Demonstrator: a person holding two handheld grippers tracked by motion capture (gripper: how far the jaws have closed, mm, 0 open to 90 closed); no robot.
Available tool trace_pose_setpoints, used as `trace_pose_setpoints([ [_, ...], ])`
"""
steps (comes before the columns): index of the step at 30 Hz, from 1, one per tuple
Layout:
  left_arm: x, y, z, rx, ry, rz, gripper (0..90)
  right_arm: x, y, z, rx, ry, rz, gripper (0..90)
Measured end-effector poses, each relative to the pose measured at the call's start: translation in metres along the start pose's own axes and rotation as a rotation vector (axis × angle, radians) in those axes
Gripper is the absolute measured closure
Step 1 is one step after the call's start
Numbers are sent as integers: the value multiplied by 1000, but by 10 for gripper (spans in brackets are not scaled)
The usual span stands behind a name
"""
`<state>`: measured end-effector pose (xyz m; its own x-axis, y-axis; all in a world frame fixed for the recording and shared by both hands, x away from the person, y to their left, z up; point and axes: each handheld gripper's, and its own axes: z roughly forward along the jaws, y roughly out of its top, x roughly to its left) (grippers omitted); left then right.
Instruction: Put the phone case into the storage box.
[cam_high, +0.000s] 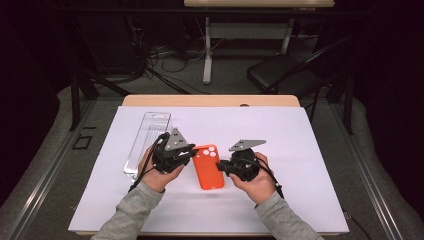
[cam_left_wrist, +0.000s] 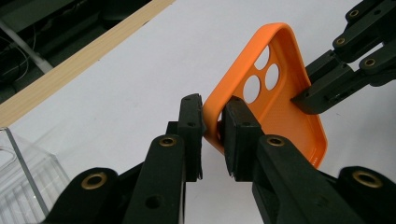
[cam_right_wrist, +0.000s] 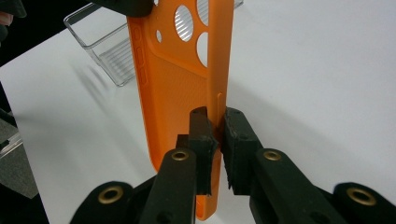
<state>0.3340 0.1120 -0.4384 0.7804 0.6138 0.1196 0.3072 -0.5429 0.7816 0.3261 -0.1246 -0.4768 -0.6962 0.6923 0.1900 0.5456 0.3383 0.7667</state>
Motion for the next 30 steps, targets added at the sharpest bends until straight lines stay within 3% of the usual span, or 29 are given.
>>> trace_pose_setpoints([
  [30, 0, 0, -3, 14, 0, -28, 804, -1, 0, 2, 1, 27, 10, 819],
])
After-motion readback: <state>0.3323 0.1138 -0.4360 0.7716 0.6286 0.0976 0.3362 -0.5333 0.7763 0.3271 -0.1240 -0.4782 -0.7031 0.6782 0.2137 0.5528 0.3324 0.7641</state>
